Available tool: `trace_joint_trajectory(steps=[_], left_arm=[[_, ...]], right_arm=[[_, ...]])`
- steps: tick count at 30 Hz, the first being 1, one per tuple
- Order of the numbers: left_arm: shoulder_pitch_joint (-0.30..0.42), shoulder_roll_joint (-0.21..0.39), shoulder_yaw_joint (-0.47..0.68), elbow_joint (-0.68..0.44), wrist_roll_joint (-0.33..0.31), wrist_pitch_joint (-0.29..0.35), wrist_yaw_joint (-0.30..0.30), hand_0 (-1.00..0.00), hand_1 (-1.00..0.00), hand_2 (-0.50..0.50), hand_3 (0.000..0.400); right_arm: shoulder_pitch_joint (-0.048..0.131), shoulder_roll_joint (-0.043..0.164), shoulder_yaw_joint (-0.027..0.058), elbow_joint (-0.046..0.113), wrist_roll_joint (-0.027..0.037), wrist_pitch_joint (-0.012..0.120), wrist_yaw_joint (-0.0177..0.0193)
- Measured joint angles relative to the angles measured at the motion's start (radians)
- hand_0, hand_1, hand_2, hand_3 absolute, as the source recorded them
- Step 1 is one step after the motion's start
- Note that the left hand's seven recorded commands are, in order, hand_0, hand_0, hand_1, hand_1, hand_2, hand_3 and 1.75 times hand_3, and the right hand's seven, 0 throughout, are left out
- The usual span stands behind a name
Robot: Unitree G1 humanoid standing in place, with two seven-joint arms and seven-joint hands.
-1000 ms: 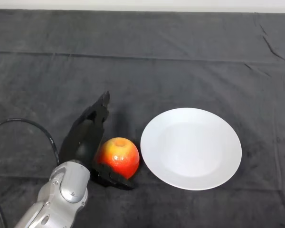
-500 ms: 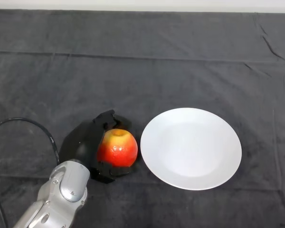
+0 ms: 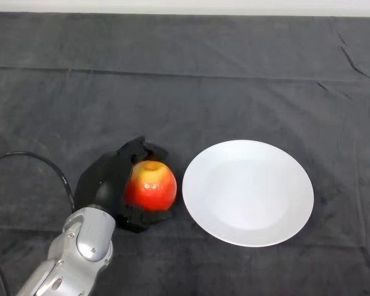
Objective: Move the apple to the plate
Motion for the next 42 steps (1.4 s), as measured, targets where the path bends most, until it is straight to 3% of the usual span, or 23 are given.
trace_joint_trajectory(steps=[14, 25, 42], left_arm=[[-0.014, -0.017, -0.002, 0.002, 0.000, -0.027, 0.038, -1.00, -1.00, 0.00, 0.400], [-0.128, -0.039, -0.036, 0.006, 0.000, -0.027, 0.038, -1.00, -1.00, 0.00, 0.400], [-0.231, -0.100, -0.180, 0.100, -0.008, -0.017, 0.039, -1.00, -1.00, 0.00, 0.400]], right_arm=[[0.000, 0.000, 0.0000, 0.000, 0.0000, 0.000, 0.0000], [0.000, 0.000, 0.0000, 0.000, 0.0000, 0.000, 0.0000], [0.000, 0.000, 0.0000, 0.000, 0.0001, 0.000, -0.0001]])
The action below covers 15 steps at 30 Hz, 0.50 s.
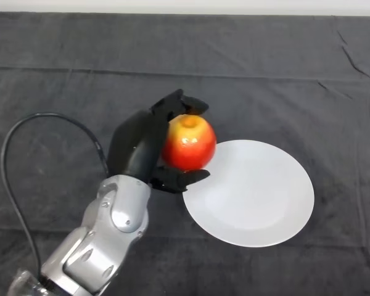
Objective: Move the apple to the plate
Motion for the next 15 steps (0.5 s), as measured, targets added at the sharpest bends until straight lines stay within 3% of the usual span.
trace_joint_trajectory(steps=[15], left_arm=[[-0.051, -0.025, -0.119, 0.107, -0.038, -0.031, 0.008, -1.00, -1.00, 0.00, 0.400]], right_arm=[[0.000, 0.000, 0.0000, 0.000, 0.0000, 0.000, 0.0000]])
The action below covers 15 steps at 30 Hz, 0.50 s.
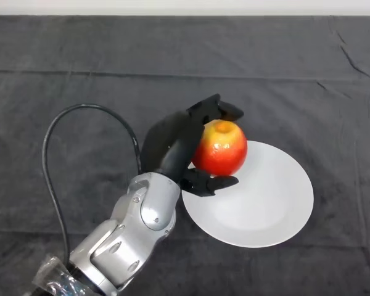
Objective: Move the apple to the plate
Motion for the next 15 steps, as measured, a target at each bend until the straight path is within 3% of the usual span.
trace_joint_trajectory(steps=[8, 15], left_arm=[[-0.046, -0.007, -0.037, 0.056, -0.026, -0.056, 0.008, -1.00, -1.00, 0.00, 0.400], [-0.052, -0.019, -0.083, 0.190, -0.048, -0.119, 0.010, -1.00, -1.00, 0.00, 0.400]], right_arm=[[0.000, 0.000, 0.0000, 0.000, 0.0000, 0.000, 0.0000], [0.000, 0.000, 0.0000, 0.000, 0.0000, 0.000, 0.0000]])
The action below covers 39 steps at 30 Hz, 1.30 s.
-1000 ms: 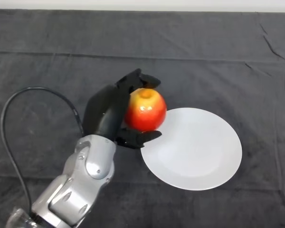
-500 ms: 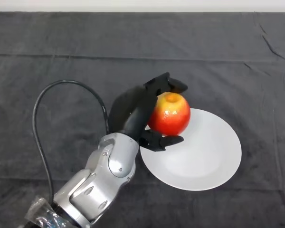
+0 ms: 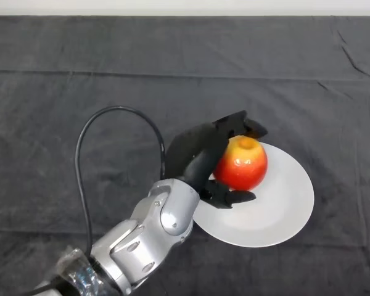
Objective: Move the apple to the plate
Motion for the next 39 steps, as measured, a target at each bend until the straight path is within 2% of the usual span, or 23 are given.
trace_joint_trajectory(steps=[5, 11, 12, 13, 14, 22, 27, 32, 39], left_arm=[[-0.018, -0.011, -0.019, 0.066, -0.011, -0.032, 0.008, -1.00, -1.00, 0.00, 0.400], [-0.031, -0.021, -0.024, 0.088, -0.039, -0.036, 0.009, -1.00, -1.00, 0.00, 0.400], [-0.031, -0.021, -0.026, 0.089, -0.045, -0.036, 0.009, -0.54, 0.00, -0.27, 0.216], [-0.031, -0.021, -0.029, 0.089, -0.051, -0.035, 0.009, -0.24, 0.00, -0.12, 0.096], [-0.032, -0.021, -0.033, 0.089, -0.053, -0.035, 0.008, 0.00, 0.00, 0.00, 0.000], [-0.049, -0.016, -0.042, 0.087, -0.076, -0.006, 0.008, 0.00, 0.00, 0.00, 0.000], [-0.063, 0.016, -0.029, 0.011, -0.083, -0.001, 0.007, 0.00, 0.00, 0.00, 0.000], [-0.062, 0.048, 0.035, -0.065, -0.086, 0.000, 0.007, 0.00, 0.00, 0.00, 0.000], [-0.060, 0.119, 0.158, -0.081, -0.118, -0.058, 0.000, 0.00, 0.00, 0.00, 0.000]], right_arm=[[0.000, 0.000, 0.0000, 0.000, 0.0000, 0.000, 0.0000], [0.000, 0.000, 0.0000, 0.000, 0.0000, 0.000, 0.0000], [0.000, 0.000, 0.0000, 0.000, 0.0000, 0.000, 0.0000], [0.000, 0.000, 0.0000, 0.000, 0.0000, 0.000, 0.0000], [0.000, 0.000, 0.0000, 0.000, 0.0000, 0.000, 0.0000], [0.000, 0.000, 0.0000, 0.000, 0.0000, 0.000, 0.0000], [0.000, 0.000, 0.0000, 0.000, 0.0000, 0.000, 0.0000], [0.000, 0.000, 0.0000, 0.000, 0.0000, 0.000, 0.0001], [0.000, 0.000, 0.0000, 0.000, 0.0000, 0.000, 0.0001]])
